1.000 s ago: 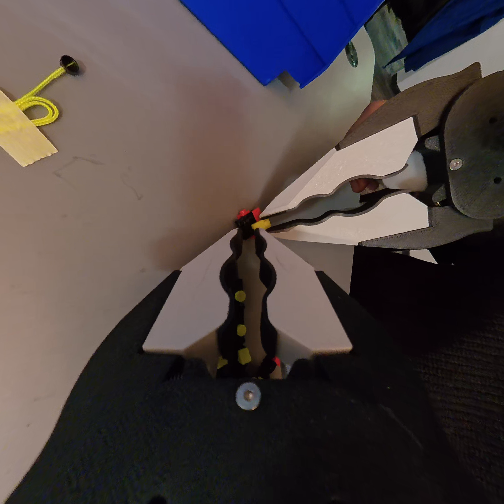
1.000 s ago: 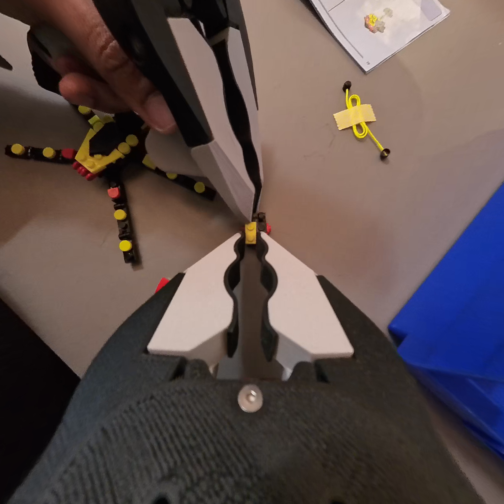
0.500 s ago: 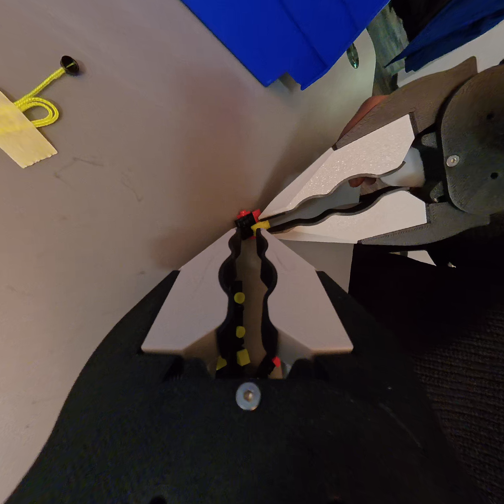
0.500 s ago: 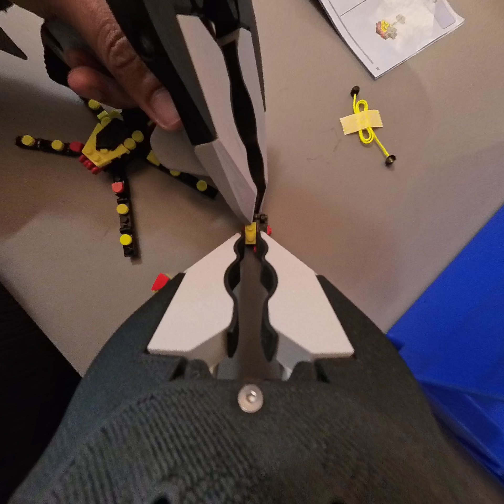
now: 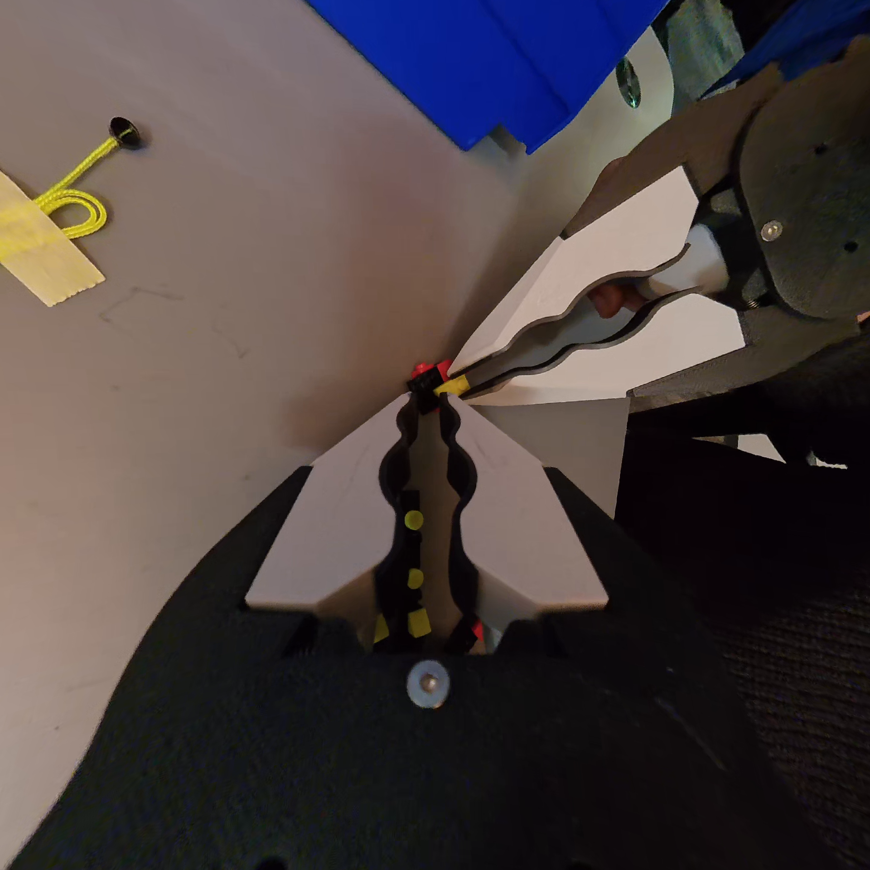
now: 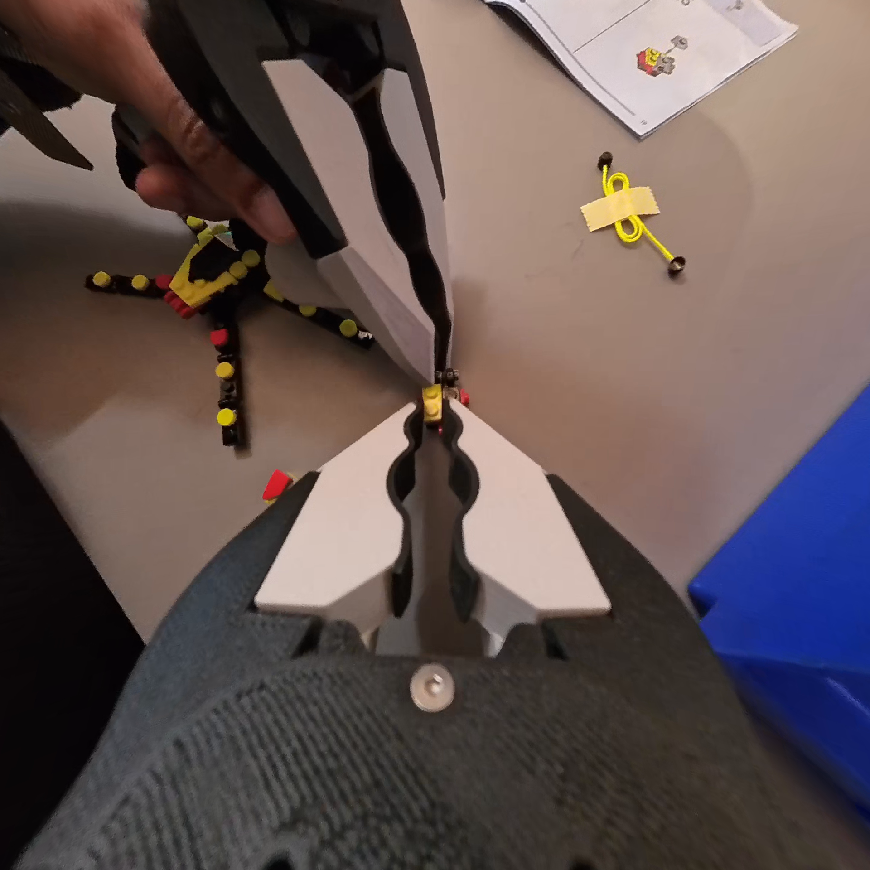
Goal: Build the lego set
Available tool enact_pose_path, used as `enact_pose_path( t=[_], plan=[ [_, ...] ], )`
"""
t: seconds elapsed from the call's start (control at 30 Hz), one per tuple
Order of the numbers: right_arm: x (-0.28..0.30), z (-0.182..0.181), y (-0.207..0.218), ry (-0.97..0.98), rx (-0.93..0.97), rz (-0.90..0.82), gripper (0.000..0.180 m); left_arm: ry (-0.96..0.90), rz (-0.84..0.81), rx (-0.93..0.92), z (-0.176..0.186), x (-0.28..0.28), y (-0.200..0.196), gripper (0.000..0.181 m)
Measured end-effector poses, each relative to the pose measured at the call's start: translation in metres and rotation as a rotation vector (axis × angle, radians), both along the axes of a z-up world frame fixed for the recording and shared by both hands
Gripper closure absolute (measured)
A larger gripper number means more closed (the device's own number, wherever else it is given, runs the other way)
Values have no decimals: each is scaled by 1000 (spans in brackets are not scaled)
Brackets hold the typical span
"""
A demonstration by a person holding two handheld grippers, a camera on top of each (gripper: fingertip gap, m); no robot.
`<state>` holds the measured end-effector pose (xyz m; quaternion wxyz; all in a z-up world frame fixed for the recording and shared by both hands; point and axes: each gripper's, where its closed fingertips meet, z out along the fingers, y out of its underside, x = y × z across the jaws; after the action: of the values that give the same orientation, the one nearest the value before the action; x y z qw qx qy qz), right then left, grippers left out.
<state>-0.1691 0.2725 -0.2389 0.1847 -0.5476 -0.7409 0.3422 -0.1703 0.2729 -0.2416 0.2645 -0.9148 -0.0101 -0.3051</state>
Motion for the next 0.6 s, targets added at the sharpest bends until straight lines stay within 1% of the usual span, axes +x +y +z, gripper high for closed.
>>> enact_pose_path(
  t=[0.2, 0.47, 0.53, 0.6],
  plan=[
    [0, -1, 0, 13, 87, 15, 173, 52, -6, 9, 0, 0, 0, 174],
    [0, 1, 1, 42, 52, -12, 172, 79, -2, 8, 0, 0, 2, 174],
    [-1, 6, 5, 58, 40, -39, 166, 91, -2, 10, 0, 1, 3, 174],
    [-2, 15, 9, 95, 35, -54, 168, 94, -2, 10, 1, 1, 3, 175]
  ],
)
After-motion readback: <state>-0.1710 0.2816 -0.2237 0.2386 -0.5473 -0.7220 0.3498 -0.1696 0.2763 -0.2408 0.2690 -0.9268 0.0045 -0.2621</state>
